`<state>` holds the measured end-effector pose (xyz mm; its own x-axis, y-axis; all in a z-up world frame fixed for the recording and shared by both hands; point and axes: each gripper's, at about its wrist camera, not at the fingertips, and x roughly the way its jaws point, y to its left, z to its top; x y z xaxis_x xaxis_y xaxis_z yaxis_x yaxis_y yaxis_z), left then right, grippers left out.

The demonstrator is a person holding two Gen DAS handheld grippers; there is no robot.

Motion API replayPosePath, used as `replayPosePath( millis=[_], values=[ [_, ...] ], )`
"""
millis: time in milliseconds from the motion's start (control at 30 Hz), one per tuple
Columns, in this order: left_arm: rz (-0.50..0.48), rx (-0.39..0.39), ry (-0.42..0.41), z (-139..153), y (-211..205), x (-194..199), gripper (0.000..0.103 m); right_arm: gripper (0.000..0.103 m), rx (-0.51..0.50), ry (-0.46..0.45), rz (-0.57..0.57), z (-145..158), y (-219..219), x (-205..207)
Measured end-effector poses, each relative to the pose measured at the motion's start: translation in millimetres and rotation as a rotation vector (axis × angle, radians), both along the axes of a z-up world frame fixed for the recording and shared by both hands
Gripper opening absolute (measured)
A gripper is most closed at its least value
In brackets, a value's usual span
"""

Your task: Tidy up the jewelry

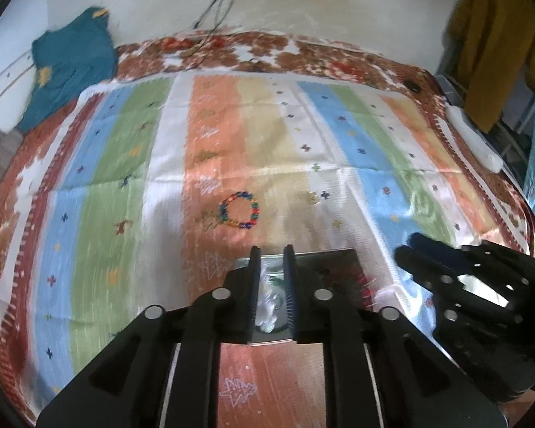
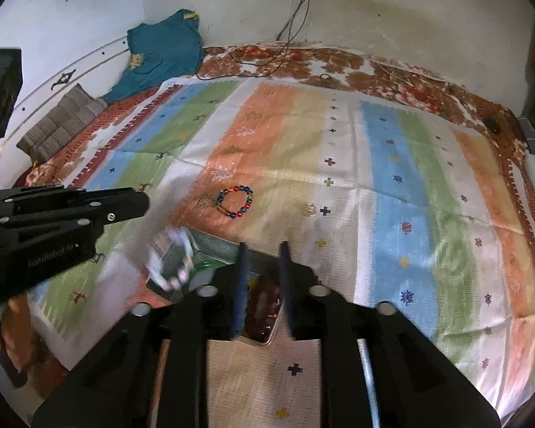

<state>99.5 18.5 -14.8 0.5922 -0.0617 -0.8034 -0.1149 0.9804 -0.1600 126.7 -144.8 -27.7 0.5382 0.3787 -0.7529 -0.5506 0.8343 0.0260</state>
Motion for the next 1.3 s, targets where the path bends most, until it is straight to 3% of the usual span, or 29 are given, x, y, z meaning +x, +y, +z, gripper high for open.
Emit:
replayPosePath(
  millis=[67,300,433,567,700,1300],
  values=[
    [0.021,-0.007,0.006,-2.1,7.3,-0.8,0.014,0.031,-0.008,0.003,-0.011,-2.4,-2.2,2.2],
    [0.081,-0.011,0.034,-9.6,27.6,2.6,0.030,0.032,-0.026,0.032,-0.059,-13.9,-9.9,19.2],
    [0.085,-0.001,0.051,-14.3,29.2,5.5,0.039,0.040,-0.022,0.044,-0.080,-16.5,-13.3,26.3],
    [0.076,-0.001,0.059,-17.2,28.0,7.5,0.050,0.041,-0.018,0.058,-0.079,-18.6,-11.4,32.4],
    [0.086,0.007,0.065,-19.5,30.9,10.5,0.057,0.048,-0.015,0.054,-0.069,-19.5,-5.4,37.1],
    [0.099,0.071,0.090,-40.8,39.8,45.1,0.074,0.066,-0.059,0.060,-0.105,-29.9,-1.3,69.7]
  ],
)
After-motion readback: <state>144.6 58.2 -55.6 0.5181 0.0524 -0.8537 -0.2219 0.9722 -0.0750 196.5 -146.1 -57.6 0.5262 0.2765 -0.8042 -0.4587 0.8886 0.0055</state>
